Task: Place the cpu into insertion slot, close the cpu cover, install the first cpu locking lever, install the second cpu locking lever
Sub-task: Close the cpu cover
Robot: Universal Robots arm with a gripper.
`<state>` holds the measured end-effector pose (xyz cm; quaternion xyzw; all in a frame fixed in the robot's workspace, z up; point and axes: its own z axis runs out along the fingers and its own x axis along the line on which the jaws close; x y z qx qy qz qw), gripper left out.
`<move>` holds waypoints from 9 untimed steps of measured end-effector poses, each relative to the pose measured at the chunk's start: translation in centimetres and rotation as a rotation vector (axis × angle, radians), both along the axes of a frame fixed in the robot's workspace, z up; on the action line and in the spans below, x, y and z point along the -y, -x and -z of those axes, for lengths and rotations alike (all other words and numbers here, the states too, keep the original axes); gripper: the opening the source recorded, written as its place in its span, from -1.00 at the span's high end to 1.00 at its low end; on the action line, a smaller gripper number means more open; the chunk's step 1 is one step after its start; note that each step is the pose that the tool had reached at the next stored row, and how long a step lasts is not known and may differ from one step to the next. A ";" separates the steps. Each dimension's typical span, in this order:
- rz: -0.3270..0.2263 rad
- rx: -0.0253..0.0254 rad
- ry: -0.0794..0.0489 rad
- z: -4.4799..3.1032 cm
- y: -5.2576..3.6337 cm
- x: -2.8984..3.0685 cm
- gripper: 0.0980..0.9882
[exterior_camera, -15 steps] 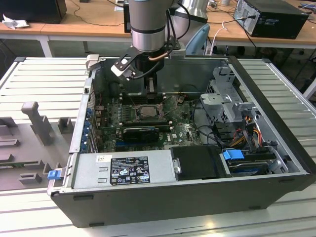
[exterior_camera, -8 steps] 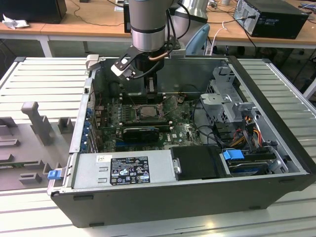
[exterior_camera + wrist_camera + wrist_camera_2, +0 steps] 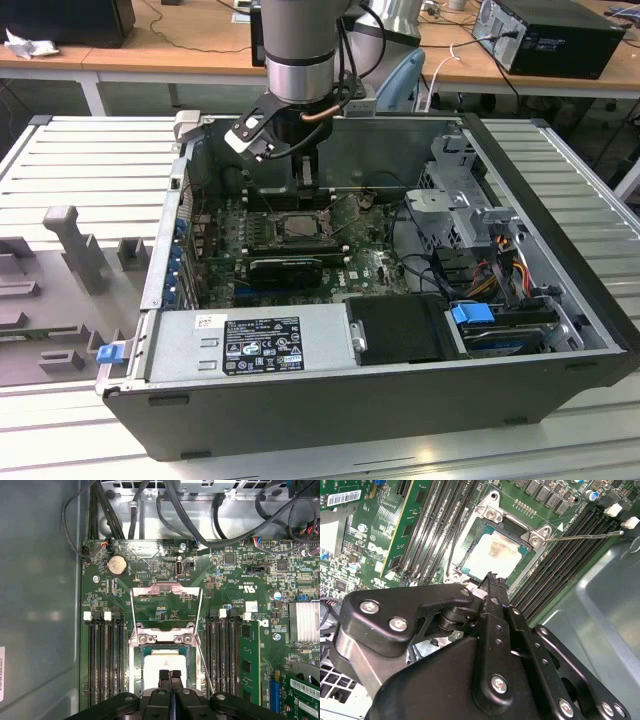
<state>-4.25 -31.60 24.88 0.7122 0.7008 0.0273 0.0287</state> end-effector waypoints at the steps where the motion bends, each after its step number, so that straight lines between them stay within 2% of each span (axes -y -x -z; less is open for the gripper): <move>1: 0.000 0.0000 0.000 -0.02 0.00 0.00 0.98; 9: 0.000 0.0000 0.000 -0.24 0.00 0.00 0.98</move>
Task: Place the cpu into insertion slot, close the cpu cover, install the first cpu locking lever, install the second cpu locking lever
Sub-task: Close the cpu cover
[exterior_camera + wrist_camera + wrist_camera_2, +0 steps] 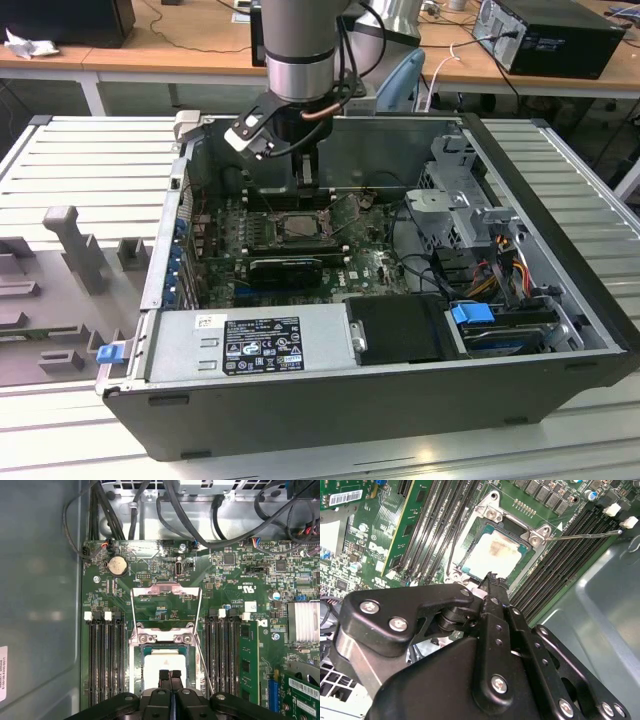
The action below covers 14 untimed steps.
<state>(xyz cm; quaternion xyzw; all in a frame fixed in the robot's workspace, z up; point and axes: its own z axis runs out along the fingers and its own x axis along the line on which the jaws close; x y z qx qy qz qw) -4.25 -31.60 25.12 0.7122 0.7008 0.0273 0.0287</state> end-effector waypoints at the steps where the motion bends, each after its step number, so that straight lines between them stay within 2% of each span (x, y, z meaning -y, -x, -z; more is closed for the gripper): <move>1: 0.000 0.0000 0.000 -0.05 0.00 0.00 0.98; 7: 0.000 0.0000 0.000 -0.62 0.00 0.00 0.98; 10: 0.000 -0.0004 0.000 -0.63 -0.09 0.03 0.98; 14: 0.001 -0.0036 0.000 -0.64 -0.81 0.04 0.98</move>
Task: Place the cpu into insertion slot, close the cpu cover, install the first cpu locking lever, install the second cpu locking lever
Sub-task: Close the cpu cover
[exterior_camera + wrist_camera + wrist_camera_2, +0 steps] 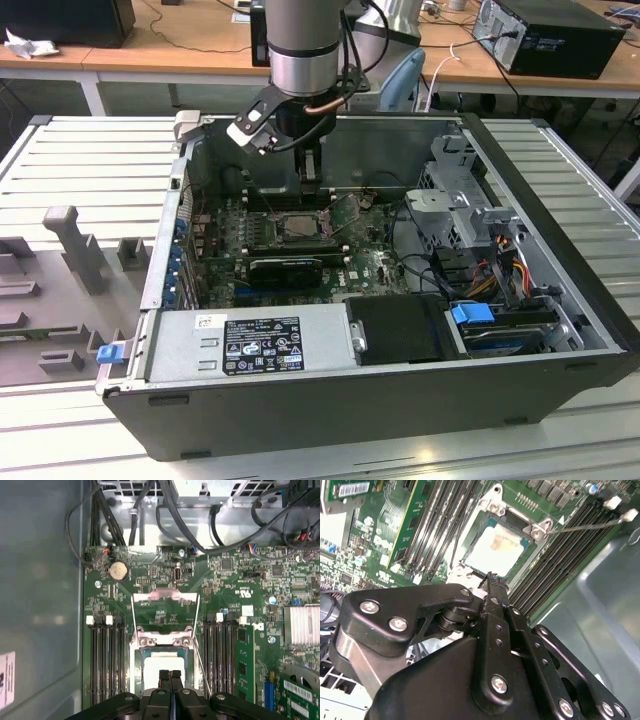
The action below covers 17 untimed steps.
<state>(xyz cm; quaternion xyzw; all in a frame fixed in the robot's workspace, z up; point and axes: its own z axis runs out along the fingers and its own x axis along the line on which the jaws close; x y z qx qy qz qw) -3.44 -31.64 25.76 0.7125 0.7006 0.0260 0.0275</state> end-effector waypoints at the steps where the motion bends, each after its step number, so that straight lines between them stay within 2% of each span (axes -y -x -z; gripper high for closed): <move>1: 0.000 -0.0007 0.000 0.00 -0.24 0.01 0.98; 5: 0.000 -0.0007 0.000 -0.38 -0.27 0.00 0.98; 12: 0.000 -0.0007 0.000 -2.16 -0.27 0.00 0.98; 14: 0.000 -0.0006 0.000 -2.22 -0.33 0.00 0.98; 17: 0.000 -0.0033 0.000 -2.23 -0.56 0.00 0.98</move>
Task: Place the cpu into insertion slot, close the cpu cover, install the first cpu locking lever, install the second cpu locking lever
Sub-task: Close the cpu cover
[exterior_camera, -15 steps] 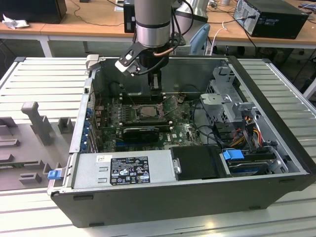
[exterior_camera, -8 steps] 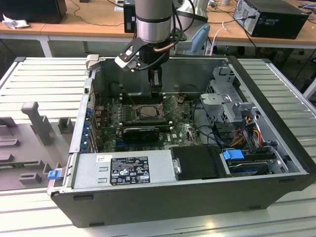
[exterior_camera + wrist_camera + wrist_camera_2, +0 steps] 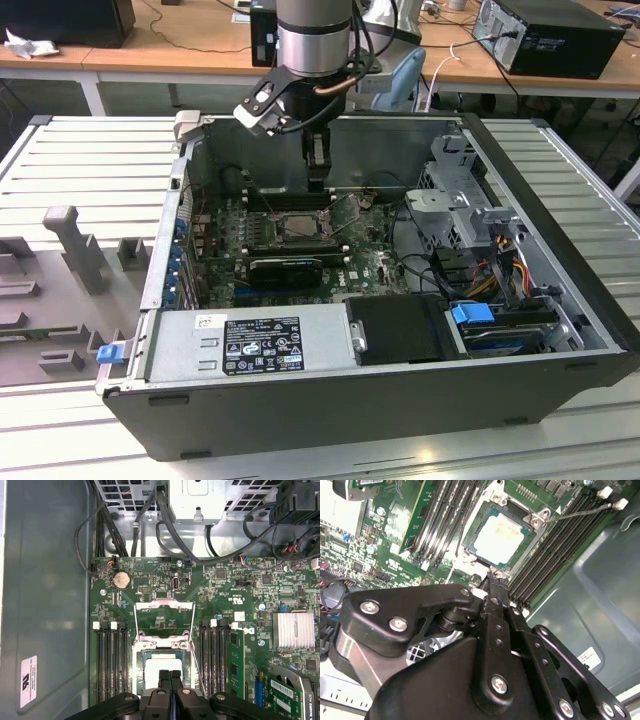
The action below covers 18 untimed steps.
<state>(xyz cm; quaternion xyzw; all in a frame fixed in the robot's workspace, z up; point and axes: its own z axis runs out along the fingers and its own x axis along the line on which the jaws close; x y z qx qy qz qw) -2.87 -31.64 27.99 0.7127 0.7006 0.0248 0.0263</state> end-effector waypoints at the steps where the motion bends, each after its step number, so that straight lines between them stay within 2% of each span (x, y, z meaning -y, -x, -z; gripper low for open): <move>1: 0.000 -0.0010 0.000 0.00 -0.09 0.00 0.98; 3: 0.000 -0.0035 0.000 0.00 -0.47 0.00 0.98; 18: 0.000 -0.0055 0.000 0.00 -1.20 0.00 0.98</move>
